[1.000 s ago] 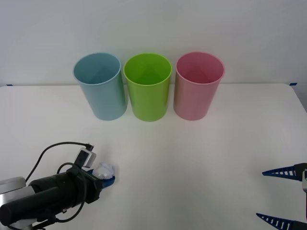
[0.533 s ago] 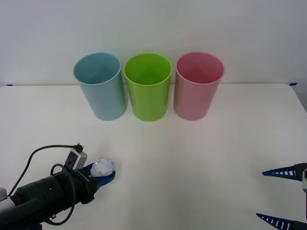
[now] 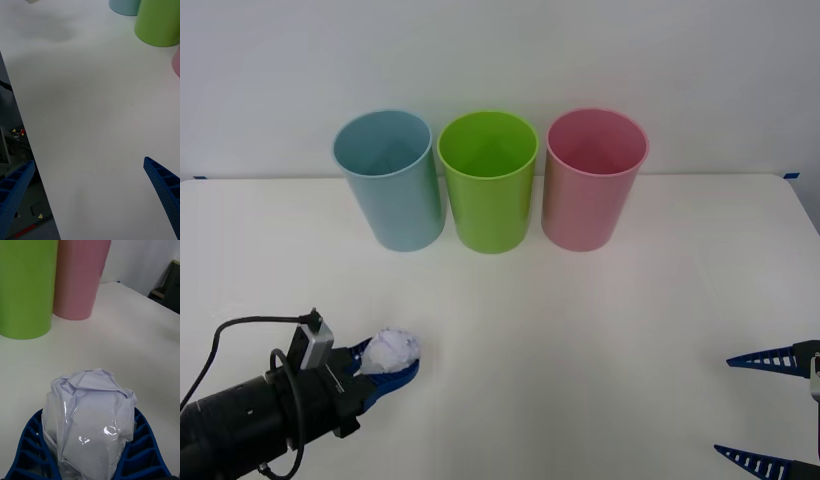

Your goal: Put cans in the blue bin and PET bottles in the pink bin and trash in the green bin.

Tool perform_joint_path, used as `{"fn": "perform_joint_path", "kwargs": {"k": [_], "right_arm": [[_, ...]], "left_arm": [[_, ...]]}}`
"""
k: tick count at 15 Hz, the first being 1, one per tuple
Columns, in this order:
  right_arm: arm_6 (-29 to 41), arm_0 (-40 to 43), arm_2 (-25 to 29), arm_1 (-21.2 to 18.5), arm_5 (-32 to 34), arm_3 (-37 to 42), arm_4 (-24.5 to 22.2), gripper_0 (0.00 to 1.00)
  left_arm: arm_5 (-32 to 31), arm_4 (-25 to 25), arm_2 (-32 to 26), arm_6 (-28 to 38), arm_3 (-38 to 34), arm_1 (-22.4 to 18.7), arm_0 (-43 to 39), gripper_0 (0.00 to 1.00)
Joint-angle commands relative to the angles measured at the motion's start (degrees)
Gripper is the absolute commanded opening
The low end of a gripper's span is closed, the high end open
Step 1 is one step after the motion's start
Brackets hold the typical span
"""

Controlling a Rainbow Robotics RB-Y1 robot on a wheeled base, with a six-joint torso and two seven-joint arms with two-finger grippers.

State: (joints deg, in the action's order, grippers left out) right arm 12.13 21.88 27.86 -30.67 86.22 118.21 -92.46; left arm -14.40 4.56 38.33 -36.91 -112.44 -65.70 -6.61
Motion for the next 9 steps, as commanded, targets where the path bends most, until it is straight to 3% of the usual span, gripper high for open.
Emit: {"fn": "perform_joint_path", "kwargs": {"k": [1, 6, 9], "right_arm": [[0.00, 0.00, 0.00, 0.00, 0.00, 0.00, 0.00, 1.00], [0.00, 0.00, 0.00, 0.00, 0.00, 0.00, 0.00, 1.00], [0.00, 0.00, 0.00, 0.00, 0.00, 0.00, 0.00, 1.00]], "left_arm": [[-5.82, 5.10, -6.07, 1.22, 0.38, 0.66, -3.85, 0.00], [-11.44, 16.97, -18.64, 14.85, 0.29, 5.32, -10.09, 0.00], [-12.32, 17.23, -21.45, 17.84, -0.15, 6.03, -10.79, 0.00]]}}
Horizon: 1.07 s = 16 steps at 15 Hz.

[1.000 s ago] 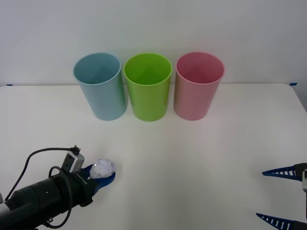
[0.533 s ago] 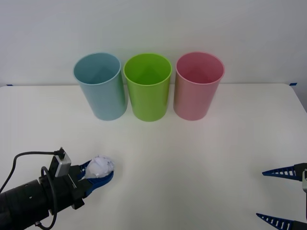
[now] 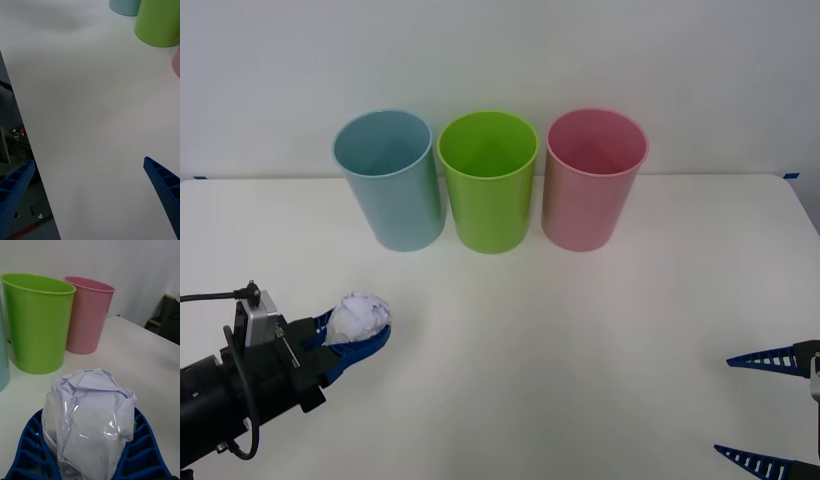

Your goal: Put cans in the blue bin and PET bottles in the pink bin and trash in the green bin.

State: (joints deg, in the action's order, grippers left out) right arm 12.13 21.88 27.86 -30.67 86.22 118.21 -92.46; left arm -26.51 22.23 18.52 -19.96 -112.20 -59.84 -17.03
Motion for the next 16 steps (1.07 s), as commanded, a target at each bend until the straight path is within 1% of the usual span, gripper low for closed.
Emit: {"fn": "perform_joint_path", "kwargs": {"k": [1, 5, 8, 9, 10, 11, 14, 16], "right_arm": [[0.00, 0.00, 0.00, 0.00, 0.00, 0.00, 0.00, 1.00], [0.00, 0.00, 0.00, 0.00, 0.00, 0.00, 0.00, 1.00], [0.00, 0.00, 0.00, 0.00, 0.00, 0.00, 0.00, 1.00], [0.00, 0.00, 0.00, 0.00, 0.00, 0.00, 0.00, 1.00], [0.00, 0.00, 0.00, 0.00, 0.00, 0.00, 0.00, 1.00], [0.00, 0.00, 0.00, 0.00, 0.00, 0.00, 0.00, 1.00], [0.00, 0.00, 0.00, 0.00, 0.00, 0.00, 0.00, 1.00], [0.00, 0.00, 0.00, 0.00, 0.00, 0.00, 0.00, 1.00]], "left_arm": [[-0.21, -0.35, -3.57, 0.62, -0.74, 0.16, -0.90, 0.00], [0.58, -0.17, -8.14, 0.18, -4.78, -0.54, -1.25, 0.00], [6.29, -0.61, -10.08, 0.36, -8.39, -1.86, -1.25, 0.00], [8.23, -1.67, -10.25, 0.53, -9.79, -2.65, -1.25, 0.00], [10.86, -3.69, -10.43, 0.62, -11.64, -3.88, -0.99, 0.00], [13.06, -4.30, -10.43, 0.71, -13.13, -4.41, -0.64, 0.00], [21.15, -4.66, -10.60, 0.88, -17.00, -5.64, 1.03, 0.00], [22.55, -5.53, -10.17, 1.59, -17.26, -6.25, 2.88, 0.00]]}}
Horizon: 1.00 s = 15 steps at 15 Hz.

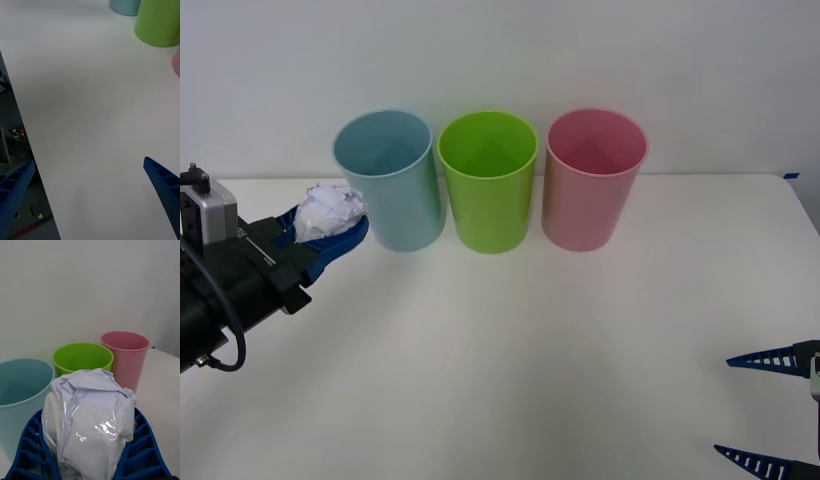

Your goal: Put cans in the blue bin and PET bottles in the pink bin and trash in the green bin.

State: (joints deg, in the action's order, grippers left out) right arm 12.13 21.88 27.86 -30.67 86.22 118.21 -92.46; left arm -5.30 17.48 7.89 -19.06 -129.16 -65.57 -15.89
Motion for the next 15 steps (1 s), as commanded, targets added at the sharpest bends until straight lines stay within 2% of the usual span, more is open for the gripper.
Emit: {"fn": "perform_joint_path", "kwargs": {"k": [1, 3, 5, 9, 11, 15], "right_arm": [[0.00, 0.00, 0.00, 0.00, 0.00, 0.00, 0.00, 1.00], [0.00, 0.00, 0.00, 0.00, 0.00, 0.00, 0.00, 1.00], [0.00, 0.00, 0.00, 0.00, 0.00, 0.00, 0.00, 1.00], [0.00, 0.00, 0.00, 0.00, 0.00, 0.00, 0.00, 1.00], [0.00, 0.00, 0.00, 0.00, 0.00, 0.00, 0.00, 1.00], [0.00, 0.00, 0.00, 0.00, 0.00, 0.00, 0.00, 1.00]], "left_arm": [[1.69, -1.14, 0.81, 1.22, -0.30, -1.14, 3.15, 0.00], [3.63, -2.01, 1.42, 2.01, -0.39, -2.89, 5.26, 0.00], [8.29, -2.81, 4.76, 2.62, -0.39, -4.48, 10.09, 0.00], [18.31, -10.54, 15.48, 2.71, -0.30, -9.05, 23.54, 0.00], [19.89, -13.88, 20.58, 2.45, 1.63, -9.31, 30.31, 0.00], [22.61, -18.63, 32.36, 2.18, 8.67, -6.50, 46.39, 0.00]]}}
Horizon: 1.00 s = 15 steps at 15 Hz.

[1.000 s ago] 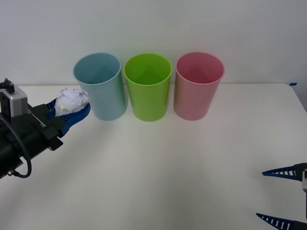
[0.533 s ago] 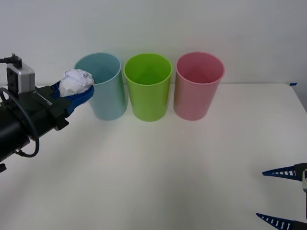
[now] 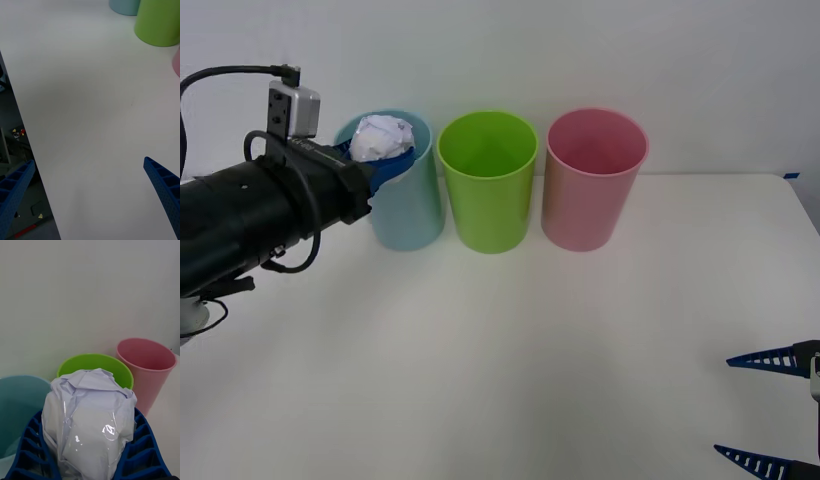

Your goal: Put cans in the blue bin and PET bottles in the pink bin and trash in the green bin.

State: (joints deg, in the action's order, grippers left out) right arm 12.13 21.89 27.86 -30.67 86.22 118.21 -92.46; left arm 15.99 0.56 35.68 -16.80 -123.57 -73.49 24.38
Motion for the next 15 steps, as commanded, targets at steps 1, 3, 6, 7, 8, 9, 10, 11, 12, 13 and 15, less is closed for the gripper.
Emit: {"fn": "perform_joint_path", "kwargs": {"k": [1, 3, 6, 7, 8, 9, 10, 11, 12, 13, 15], "right_arm": [[0.00, 0.00, 0.00, 0.00, 0.00, 0.00, 0.00, 1.00], [0.00, 0.00, 0.00, 0.00, 0.00, 0.00, 0.00, 1.00], [0.00, 0.00, 0.00, 0.00, 0.00, 0.00, 0.00, 1.00], [0.00, 0.00, 0.00, 0.00, 0.00, 0.00, 0.00, 1.00], [0.00, 0.00, 0.00, 0.00, 0.00, 0.00, 0.00, 1.00], [0.00, 0.00, 0.00, 0.00, 0.00, 0.00, 0.00, 1.00], [0.00, 0.00, 0.00, 0.00, 0.00, 0.00, 0.00, 1.00], [0.00, 0.00, 0.00, 0.00, 0.00, 0.00, 0.00, 1.00], [0.00, 0.00, 0.00, 0.00, 0.00, 0.00, 0.00, 1.00], [0.00, 0.00, 0.00, 0.00, 0.00, 0.00, 0.00, 1.00], [0.00, 0.00, 0.00, 0.00, 0.00, 0.00, 0.00, 1.00]], "left_arm": [[1.68, -3.55, 7.04, -0.25, 4.92, 2.04, 9.90, 0.00], [4.84, -5.84, 11.96, -0.77, 6.76, 3.44, 16.23, 0.00], [9.85, -10.76, 16.26, -1.92, 7.29, 5.03, 22.91, 0.00], [10.56, -13.13, 17.85, -2.27, 8.17, 5.64, 25.54, 0.00], [10.56, -14.89, 18.90, -2.62, 9.66, 6.69, 27.39, 0.00], [11.09, -15.07, 19.52, -2.71, 11.42, 8.19, 28.80, 0.00], [11.70, -15.42, 19.69, -2.97, 13.27, 9.68, 29.85, 0.00], [11.96, -16.30, 19.69, -3.41, 15.11, 11.00, 30.73, 0.00], [11.96, -16.91, 19.87, -3.85, 16.52, 12.06, 31.52, 0.00], [11.96, -18.06, 21.36, -4.11, 18.01, 12.67, 33.45, 0.00], [12.67, -21.83, 24.53, -4.46, 19.68, 13.02, 37.50, 0.00]]}}
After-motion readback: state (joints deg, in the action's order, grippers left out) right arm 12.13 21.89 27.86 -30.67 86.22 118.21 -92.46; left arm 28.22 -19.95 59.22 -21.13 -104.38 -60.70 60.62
